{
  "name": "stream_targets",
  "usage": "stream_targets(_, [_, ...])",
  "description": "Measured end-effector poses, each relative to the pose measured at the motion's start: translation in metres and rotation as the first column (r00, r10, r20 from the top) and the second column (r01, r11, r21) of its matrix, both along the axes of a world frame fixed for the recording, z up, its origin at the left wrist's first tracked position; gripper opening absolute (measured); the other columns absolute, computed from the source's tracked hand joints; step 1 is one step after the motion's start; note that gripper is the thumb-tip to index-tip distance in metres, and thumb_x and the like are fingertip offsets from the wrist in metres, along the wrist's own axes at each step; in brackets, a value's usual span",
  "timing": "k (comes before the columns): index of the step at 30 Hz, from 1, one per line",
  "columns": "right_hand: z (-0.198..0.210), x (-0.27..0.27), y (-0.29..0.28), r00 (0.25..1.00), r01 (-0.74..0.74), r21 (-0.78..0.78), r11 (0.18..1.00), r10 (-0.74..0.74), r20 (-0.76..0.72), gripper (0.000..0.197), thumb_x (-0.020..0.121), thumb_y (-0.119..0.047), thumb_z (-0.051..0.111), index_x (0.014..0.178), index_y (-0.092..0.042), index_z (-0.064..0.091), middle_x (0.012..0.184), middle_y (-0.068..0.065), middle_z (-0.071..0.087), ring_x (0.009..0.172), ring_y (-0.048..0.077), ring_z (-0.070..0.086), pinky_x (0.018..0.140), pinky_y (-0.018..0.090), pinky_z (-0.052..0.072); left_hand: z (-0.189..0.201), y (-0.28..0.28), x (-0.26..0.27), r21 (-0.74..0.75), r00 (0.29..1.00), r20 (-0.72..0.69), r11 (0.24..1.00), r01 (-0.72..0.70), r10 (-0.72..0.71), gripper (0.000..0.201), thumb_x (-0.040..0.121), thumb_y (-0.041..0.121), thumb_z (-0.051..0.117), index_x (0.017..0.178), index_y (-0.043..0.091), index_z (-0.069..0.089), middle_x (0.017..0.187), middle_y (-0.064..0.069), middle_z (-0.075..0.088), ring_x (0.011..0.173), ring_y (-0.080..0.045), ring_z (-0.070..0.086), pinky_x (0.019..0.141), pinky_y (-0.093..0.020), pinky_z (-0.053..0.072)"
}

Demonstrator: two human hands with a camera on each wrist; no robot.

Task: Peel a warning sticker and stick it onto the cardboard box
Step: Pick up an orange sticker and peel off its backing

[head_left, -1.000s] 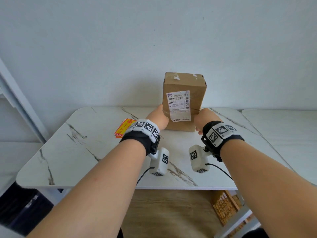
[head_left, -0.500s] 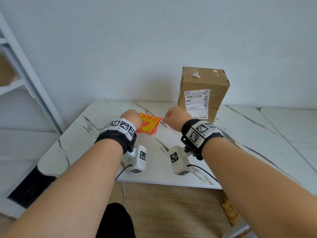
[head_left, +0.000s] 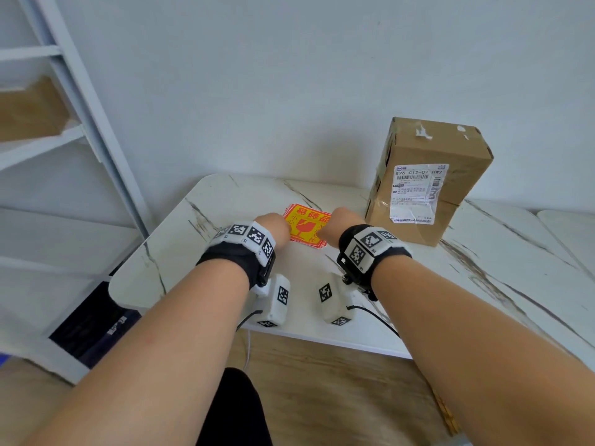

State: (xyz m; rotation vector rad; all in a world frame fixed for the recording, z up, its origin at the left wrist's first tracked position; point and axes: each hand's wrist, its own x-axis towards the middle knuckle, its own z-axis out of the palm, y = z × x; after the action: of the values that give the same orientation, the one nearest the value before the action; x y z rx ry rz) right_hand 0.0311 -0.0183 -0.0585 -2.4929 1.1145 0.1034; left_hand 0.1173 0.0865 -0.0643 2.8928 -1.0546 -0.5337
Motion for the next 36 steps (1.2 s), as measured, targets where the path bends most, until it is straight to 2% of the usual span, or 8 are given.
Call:
stream_targets(9, [-0.003, 0.008, 0.005, 0.994, 0.016, 0.029, 0.999, -0.019, 0.103, 0.031, 0.090, -0.009, 0.054, 0.062, -0.012, 0.041, 0.062, 0.002, 0.046, 0.071, 0.023, 0.052, 0.049, 0.025, 0.036, 0.003, 0.000, 0.001, 0.030, 1.000, 0.006, 0.999, 0.026, -0.026, 0.039, 0.099, 0.008, 0.039, 0.134, 0.006, 0.056, 0.137, -0.013, 0.056, 0.125, -0.029, 0.055, 0.105, -0.033, 0.041])
stream_targets(13, [-0.007, 0.011, 0.006, 0.990, 0.026, 0.078, 0.997, -0.036, 0.136, 0.030, 0.090, -0.010, 0.054, 0.062, -0.013, 0.043, 0.064, 0.002, 0.050, 0.060, 0.020, 0.052, 0.044, 0.025, 0.032, -0.004, 0.005, 0.007, -0.135, 0.996, -0.076, 0.989, -0.057, 0.047, 0.045, 0.097, 0.008, 0.043, 0.141, 0.016, 0.050, 0.146, -0.006, 0.049, 0.132, -0.026, 0.048, 0.110, -0.032, 0.036])
stream_targets(16, [-0.002, 0.007, 0.008, 0.985, 0.009, 0.100, 0.995, -0.026, 0.169, 0.012, 0.089, -0.008, 0.054, 0.079, -0.006, 0.061, 0.082, 0.009, 0.066, 0.074, 0.026, 0.064, 0.052, 0.025, 0.045, 0.002, 0.004, 0.005, -0.252, 0.989, -0.103, 0.959, -0.127, 0.103, 0.039, 0.098, 0.009, 0.041, 0.133, 0.005, 0.057, 0.138, -0.013, 0.057, 0.127, -0.030, 0.053, 0.106, -0.035, 0.042])
stream_targets(20, [0.002, -0.001, 0.001, 0.975, -0.010, 0.153, 0.988, -0.024, 0.220, 0.020, 0.093, -0.008, 0.051, 0.103, -0.001, 0.067, 0.099, 0.016, 0.073, 0.092, 0.030, 0.072, 0.082, 0.038, 0.060, 0.005, 0.005, 0.005, -0.468, 0.982, -0.120, 0.864, -0.188, 0.149, 0.037, 0.092, 0.004, 0.047, 0.127, 0.006, 0.057, 0.129, -0.017, 0.058, 0.125, -0.033, 0.054, 0.103, -0.037, 0.044])
stream_targets(21, [0.004, -0.005, 0.000, 0.971, -0.018, 0.161, 0.987, -0.021, 0.238, 0.021, 0.094, -0.007, 0.049, 0.105, -0.001, 0.066, 0.100, 0.017, 0.073, 0.093, 0.030, 0.071, 0.085, 0.041, 0.059, 0.004, 0.004, 0.005, -0.509, 0.976, -0.137, 0.833, -0.216, 0.170, 0.035, 0.091, 0.005, 0.048, 0.124, 0.010, 0.056, 0.123, -0.017, 0.059, 0.123, -0.033, 0.056, 0.100, -0.037, 0.044])
stream_targets(26, [0.008, -0.034, -0.006, 0.948, -0.022, 0.145, 0.989, -0.026, 0.318, 0.019, 0.094, -0.004, 0.043, 0.096, -0.003, 0.061, 0.102, 0.019, 0.070, 0.096, 0.032, 0.069, 0.088, 0.045, 0.058, 0.014, -0.001, -0.006, -0.675, 0.954, -0.228, 0.674, -0.301, 0.198, 0.060, 0.090, 0.020, 0.059, 0.145, 0.013, 0.035, 0.141, -0.012, 0.051, 0.122, -0.030, 0.057, 0.097, -0.034, 0.046])
stream_targets(31, [0.010, -0.067, -0.015, 0.927, 0.022, 0.156, 0.987, -0.078, 0.366, 0.021, 0.090, -0.006, 0.042, 0.096, -0.005, 0.062, 0.094, 0.016, 0.068, 0.086, 0.029, 0.067, 0.083, 0.041, 0.057, 0.021, -0.012, -0.031, -0.743, 0.974, -0.219, 0.638, -0.203, 0.055, 0.035, 0.089, 0.019, 0.064, 0.124, 0.014, 0.064, 0.118, -0.010, 0.069, 0.109, -0.028, 0.065, 0.094, -0.034, 0.049])
stream_targets(36, [0.007, -0.103, -0.028, 0.924, 0.067, 0.139, 0.988, -0.114, 0.365, 0.016, 0.087, -0.005, 0.044, 0.083, -0.010, 0.059, 0.080, 0.009, 0.063, 0.073, 0.024, 0.061, 0.068, 0.035, 0.054, 0.015, -0.025, -0.051, -0.745, 0.934, -0.357, 0.600, -0.290, 0.008, 0.011, 0.081, 0.012, 0.073, 0.090, 0.013, 0.067, 0.086, -0.008, 0.065, 0.078, -0.028, 0.066, 0.085, -0.038, 0.056])
